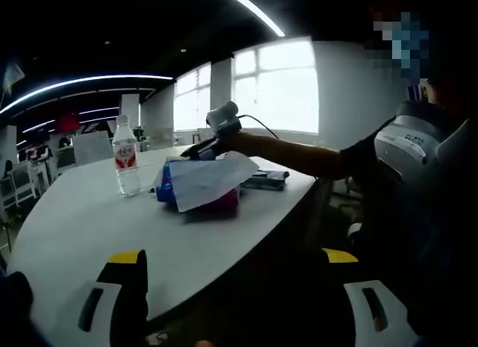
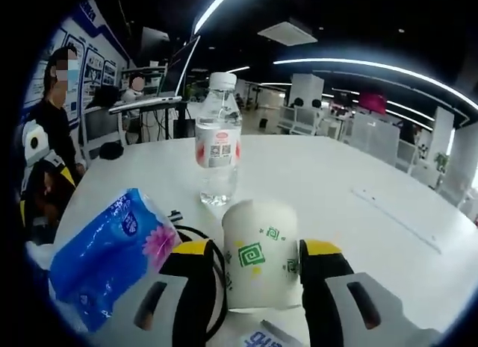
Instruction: Arrange the tabletop items into an orderly group along one side of the table until the central work area is clear of visible clutter.
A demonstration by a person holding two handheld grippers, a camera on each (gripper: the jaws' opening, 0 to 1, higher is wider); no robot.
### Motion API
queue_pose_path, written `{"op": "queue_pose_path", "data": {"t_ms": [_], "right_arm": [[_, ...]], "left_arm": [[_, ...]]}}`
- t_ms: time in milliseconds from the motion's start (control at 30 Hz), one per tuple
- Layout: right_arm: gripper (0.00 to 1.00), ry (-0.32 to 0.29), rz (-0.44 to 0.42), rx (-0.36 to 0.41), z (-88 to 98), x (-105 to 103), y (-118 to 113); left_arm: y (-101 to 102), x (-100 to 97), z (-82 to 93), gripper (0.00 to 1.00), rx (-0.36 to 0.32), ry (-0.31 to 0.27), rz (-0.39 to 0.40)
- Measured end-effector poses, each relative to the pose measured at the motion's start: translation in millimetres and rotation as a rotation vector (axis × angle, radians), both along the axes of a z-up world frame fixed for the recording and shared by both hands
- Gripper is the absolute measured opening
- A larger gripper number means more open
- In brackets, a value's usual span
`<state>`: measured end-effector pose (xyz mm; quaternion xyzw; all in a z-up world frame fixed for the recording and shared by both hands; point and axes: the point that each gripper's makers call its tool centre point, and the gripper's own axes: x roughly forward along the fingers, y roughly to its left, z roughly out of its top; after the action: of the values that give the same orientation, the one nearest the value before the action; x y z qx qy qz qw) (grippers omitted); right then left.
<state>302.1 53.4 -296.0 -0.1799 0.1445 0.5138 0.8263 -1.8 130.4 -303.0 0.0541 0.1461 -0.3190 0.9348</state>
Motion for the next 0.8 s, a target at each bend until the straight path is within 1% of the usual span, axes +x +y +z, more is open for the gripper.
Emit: {"op": "queue_pose_path", "data": {"t_ms": [33, 133, 200, 367, 433, 533, 667, 700, 800], "right_arm": [[0.44, -0.002, -0.004, -0.006, -0.4, 0.6, -0.2], [0.38, -0.013, -0.018, -0.02, 0.2, 5.0, -2.6], [0.37, -0.01, -0.021, -0.016, 0.4, 4.8, -2.6], [0.39, 0.004, -0.022, -0.026, -0.2, 4.2, -2.2], [0.42, 0.011, -0.02, -0.03, 1.5, 4.4, 1.6], [0.43, 0.007, -0.016, -0.054, -1.9, 4.8, 6.8], [0.43, 0.012, -0.021, -0.059, -4.5, 8.1, 10.3], [0.43, 0.013, -0.026, -0.07, -6.8, 9.8, 10.1], [0.45, 0.025, -0.03, -0.06, -6.2, 9.4, 11.4]], "left_arm": [[0.1, 0.0, 0.0, 0.94, -0.001, 0.0, 0.001], [0.8, -0.6, 0.6, 0.94, -0.003, -0.003, 0.003], [1.1, -1.5, 0.7, 0.94, -0.003, -0.003, 0.004], [3.9, -2.6, 0.8, 0.94, -0.003, -0.003, 0.012], [3.6, -2.7, 1.1, 0.94, -0.003, -0.005, 0.011], [2.9, -2.8, 1.0, 0.94, -0.004, -0.008, 0.007], [4.6, -3.6, 0.2, 0.94, -0.008, -0.007, 0.012], [5.6, -4.1, -0.2, 0.94, -0.007, -0.005, 0.014], [7.9, -5.6, 0.8, 0.94, -0.007, -0.008, 0.019]]}}
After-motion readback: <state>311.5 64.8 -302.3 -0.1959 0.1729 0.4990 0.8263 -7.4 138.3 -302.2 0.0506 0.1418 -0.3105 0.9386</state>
